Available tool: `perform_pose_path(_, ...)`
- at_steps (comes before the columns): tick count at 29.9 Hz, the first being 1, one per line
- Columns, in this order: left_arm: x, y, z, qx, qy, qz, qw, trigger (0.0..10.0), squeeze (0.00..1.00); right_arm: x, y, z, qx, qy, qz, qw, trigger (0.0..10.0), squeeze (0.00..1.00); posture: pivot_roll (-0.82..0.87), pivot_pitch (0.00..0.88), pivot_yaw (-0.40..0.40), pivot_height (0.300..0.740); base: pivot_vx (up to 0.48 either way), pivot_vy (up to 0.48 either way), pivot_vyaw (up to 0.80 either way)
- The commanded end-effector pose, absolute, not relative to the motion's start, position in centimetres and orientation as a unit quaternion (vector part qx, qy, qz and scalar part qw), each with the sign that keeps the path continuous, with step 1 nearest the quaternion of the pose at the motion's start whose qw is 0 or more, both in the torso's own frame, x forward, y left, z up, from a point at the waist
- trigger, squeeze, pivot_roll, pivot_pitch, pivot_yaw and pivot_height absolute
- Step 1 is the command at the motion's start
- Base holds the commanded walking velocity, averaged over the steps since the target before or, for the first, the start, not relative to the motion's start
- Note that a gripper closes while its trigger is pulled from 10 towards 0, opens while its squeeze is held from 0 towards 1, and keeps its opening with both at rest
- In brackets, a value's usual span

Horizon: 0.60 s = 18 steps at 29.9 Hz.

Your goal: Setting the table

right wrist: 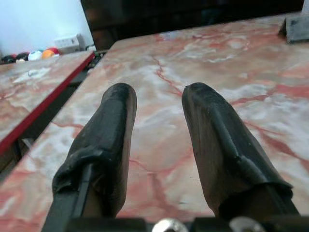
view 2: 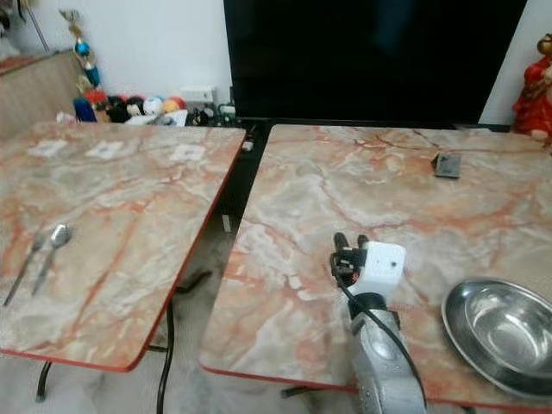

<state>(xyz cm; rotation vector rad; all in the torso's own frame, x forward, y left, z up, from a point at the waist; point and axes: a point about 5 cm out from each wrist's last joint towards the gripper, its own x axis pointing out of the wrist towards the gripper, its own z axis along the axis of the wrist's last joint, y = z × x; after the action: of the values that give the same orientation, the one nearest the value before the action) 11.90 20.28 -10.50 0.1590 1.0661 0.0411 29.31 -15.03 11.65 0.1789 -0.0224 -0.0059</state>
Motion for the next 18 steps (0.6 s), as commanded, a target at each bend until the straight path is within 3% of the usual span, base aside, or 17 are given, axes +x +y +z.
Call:
perform_pose_path(1, 10.82, 19.54, -10.98, 0.064, 0.529, 0.007, 0.846, 10.0, 0.0, 29.61, -13.81, 11.88, 0.093, -0.014, 0.015, 0.995, 10.0, 0.0, -0.02, 0.0, -0.011, 0.74, 0.0, 0.401, 0.0)
perform_pose_path(18, 10.82, 19.63, -10.96, 0.062, 0.528, 0.013, 0.847, 10.0, 0.0, 30.24, -13.18, 11.65, 0.084, -0.008, 0.027, 0.996, 10.0, 0.0, 0.0, 0.0, -0.02, 0.74, 0.0, 0.402, 0.0)
